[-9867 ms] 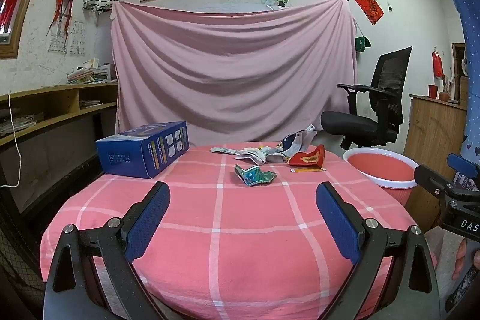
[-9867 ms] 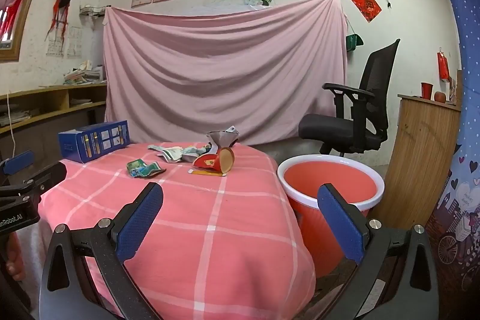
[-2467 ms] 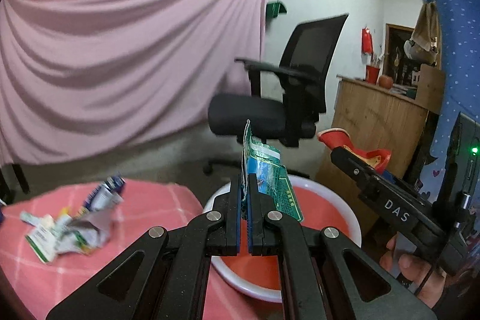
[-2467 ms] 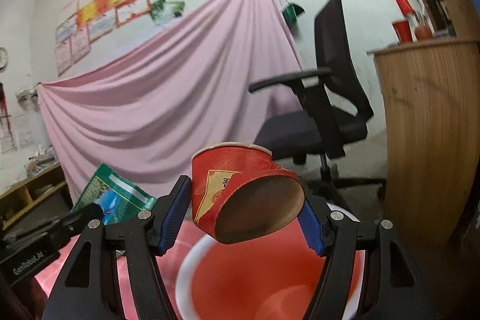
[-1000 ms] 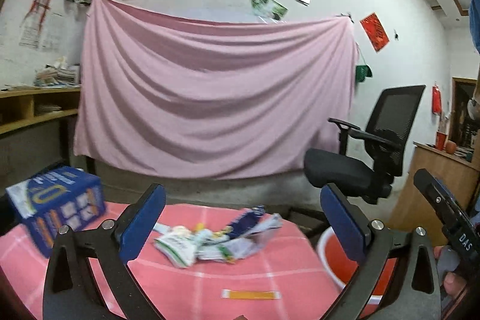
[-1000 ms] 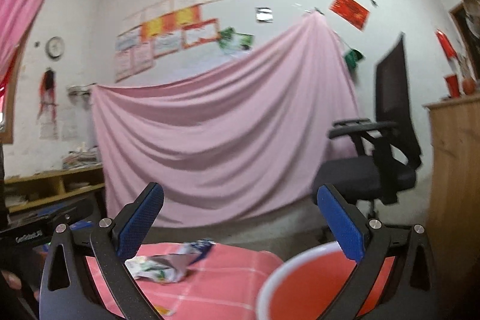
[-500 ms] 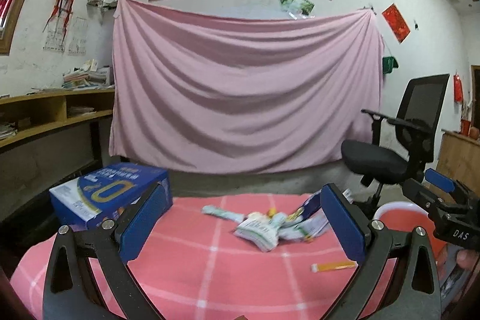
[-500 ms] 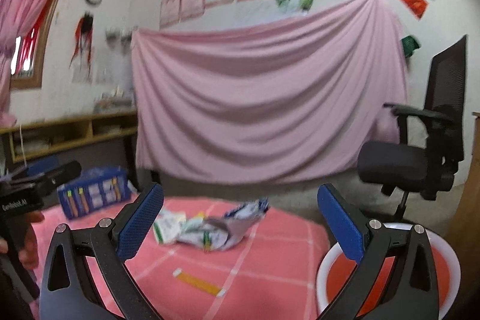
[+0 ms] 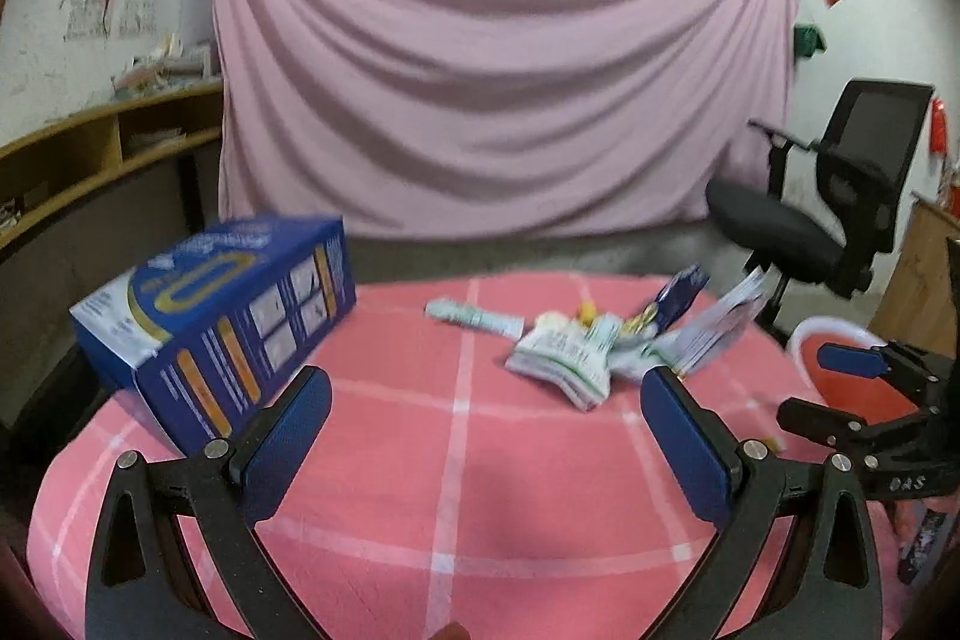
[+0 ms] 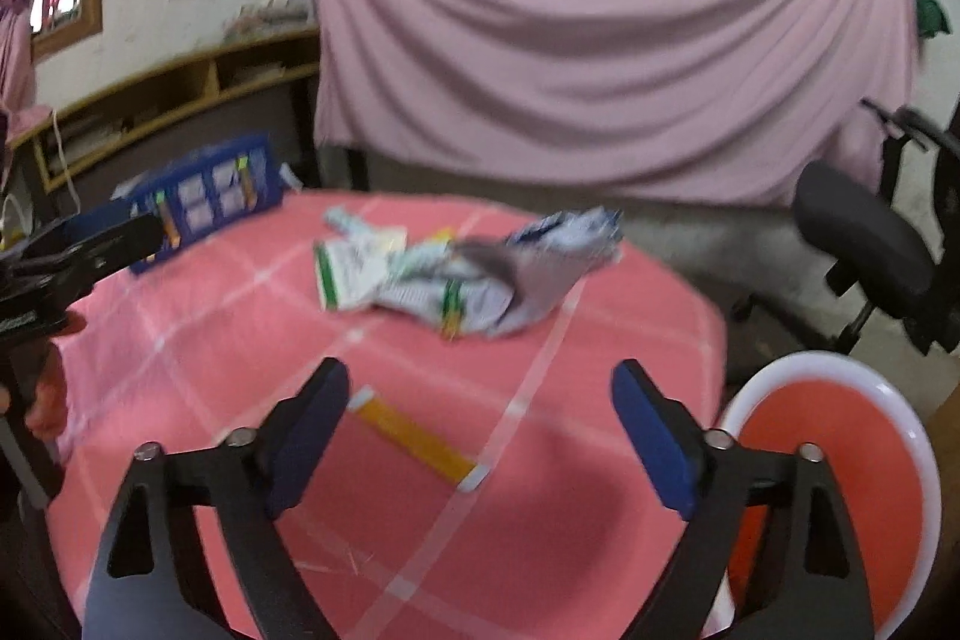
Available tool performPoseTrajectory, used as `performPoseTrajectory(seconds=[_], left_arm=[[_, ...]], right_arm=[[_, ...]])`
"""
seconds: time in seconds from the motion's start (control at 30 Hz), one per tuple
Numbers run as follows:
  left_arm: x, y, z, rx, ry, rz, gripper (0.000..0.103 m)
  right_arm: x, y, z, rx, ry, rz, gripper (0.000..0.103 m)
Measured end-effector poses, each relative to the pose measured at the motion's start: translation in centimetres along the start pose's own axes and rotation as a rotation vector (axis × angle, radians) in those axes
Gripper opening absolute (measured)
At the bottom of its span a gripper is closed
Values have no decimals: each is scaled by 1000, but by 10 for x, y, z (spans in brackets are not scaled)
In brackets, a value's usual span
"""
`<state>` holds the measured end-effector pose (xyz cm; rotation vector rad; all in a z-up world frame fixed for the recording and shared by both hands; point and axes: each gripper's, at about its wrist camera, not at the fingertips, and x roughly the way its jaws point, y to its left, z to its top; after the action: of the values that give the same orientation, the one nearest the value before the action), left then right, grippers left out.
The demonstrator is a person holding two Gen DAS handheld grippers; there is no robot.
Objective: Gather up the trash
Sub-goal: 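Return to the table while the right tool grasps the orange strip and left grasps white packet, then carry the white packet and orange strip over the bucket and release both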
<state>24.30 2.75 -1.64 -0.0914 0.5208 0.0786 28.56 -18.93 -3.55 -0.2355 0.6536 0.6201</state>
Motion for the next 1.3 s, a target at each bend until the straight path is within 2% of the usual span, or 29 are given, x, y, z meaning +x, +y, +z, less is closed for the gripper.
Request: performPoseTrajectory(seconds=[0.23,0.37,0.4,0.53,0.77,1.0,1.17,1.3], left_arm=[[30,0,-1,3,144,-3,101],[42,-1,-1,2,208,-48,100],[44,-1,0,-2,216,-56,100],[53,-3,2,-25,242,-103,92],[81,-8,9,-133,311,-190,59],[101,-7,15,-226,352,-246,41],[110,-3,16,-295,379,-280,21],[106,7,18,-340,374,-283,13]], right_arm=[[25,6,-4,-35,158,79,65],[39,7,-6,-38,235,102,40],[40,6,-6,-39,242,103,38],[41,0,-5,-14,247,68,13],[49,-14,2,40,238,21,11],[55,-22,8,91,222,27,11],[52,-28,7,116,211,51,11],[51,-32,6,141,207,68,11]])
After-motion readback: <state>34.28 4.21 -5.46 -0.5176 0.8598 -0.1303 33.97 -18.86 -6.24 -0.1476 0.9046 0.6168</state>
